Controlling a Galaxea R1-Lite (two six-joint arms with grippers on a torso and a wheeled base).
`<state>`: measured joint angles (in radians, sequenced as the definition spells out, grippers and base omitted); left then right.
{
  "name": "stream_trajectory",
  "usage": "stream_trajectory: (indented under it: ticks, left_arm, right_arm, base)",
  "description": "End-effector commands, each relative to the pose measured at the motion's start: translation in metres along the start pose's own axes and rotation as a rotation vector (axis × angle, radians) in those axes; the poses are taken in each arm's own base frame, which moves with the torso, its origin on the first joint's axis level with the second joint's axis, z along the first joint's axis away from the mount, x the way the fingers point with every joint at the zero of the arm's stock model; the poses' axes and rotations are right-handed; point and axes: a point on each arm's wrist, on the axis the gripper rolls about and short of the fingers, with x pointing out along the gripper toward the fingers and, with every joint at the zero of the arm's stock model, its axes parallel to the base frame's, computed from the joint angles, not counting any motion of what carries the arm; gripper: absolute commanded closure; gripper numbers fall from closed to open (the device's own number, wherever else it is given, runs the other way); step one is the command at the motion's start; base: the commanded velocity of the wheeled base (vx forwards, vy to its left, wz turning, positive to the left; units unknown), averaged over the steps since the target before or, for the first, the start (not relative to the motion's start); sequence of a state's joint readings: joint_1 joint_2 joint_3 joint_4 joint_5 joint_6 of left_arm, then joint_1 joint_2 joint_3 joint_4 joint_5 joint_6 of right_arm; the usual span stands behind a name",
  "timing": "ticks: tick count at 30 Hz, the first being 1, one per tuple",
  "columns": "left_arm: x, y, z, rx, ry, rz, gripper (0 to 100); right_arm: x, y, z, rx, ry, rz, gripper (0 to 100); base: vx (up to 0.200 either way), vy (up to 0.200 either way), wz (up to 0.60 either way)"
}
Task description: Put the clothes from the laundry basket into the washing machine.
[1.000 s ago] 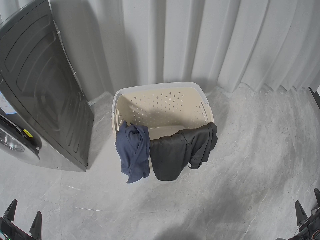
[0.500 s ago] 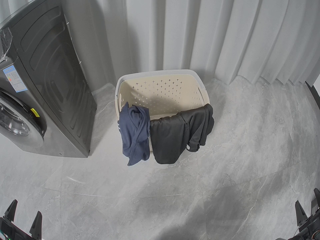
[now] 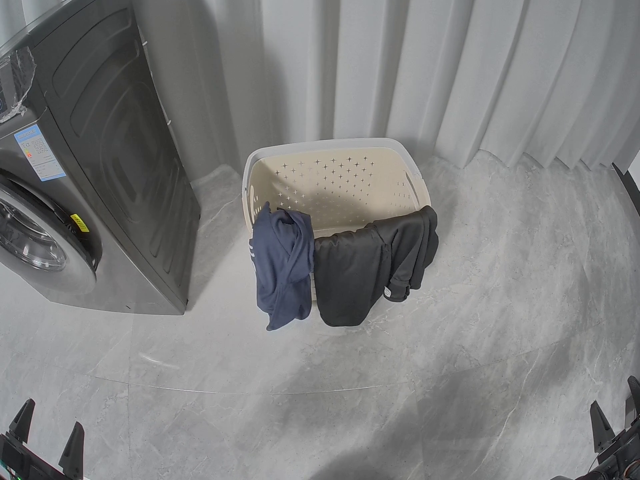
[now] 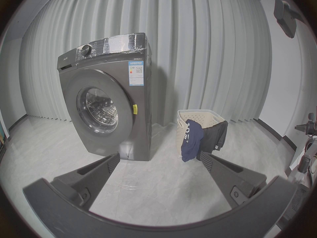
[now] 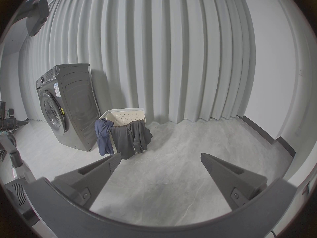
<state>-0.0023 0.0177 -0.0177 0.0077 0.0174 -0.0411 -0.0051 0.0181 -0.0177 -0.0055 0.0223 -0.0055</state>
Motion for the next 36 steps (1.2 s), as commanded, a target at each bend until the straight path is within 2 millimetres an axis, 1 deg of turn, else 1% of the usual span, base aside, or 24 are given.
stream_trajectory:
  ticks: [1,36]
  left_arm:
    - [0.0001,0.0002,-0.0043,0.000,0.002,0.000,0]
    - [0.0001,0.0002,-0.0043,0.000,0.002,-0.001,0]
  right_arm:
    - [0.0006,0.0000,-0.0050,0.000,0.008,0.001,0]
    - [0.0006,0.0001,-0.0050,-0.002,0.008,0.003,0]
  base:
    - [0.000,0.200,0.00]
    - [0.000,0.200,0.00]
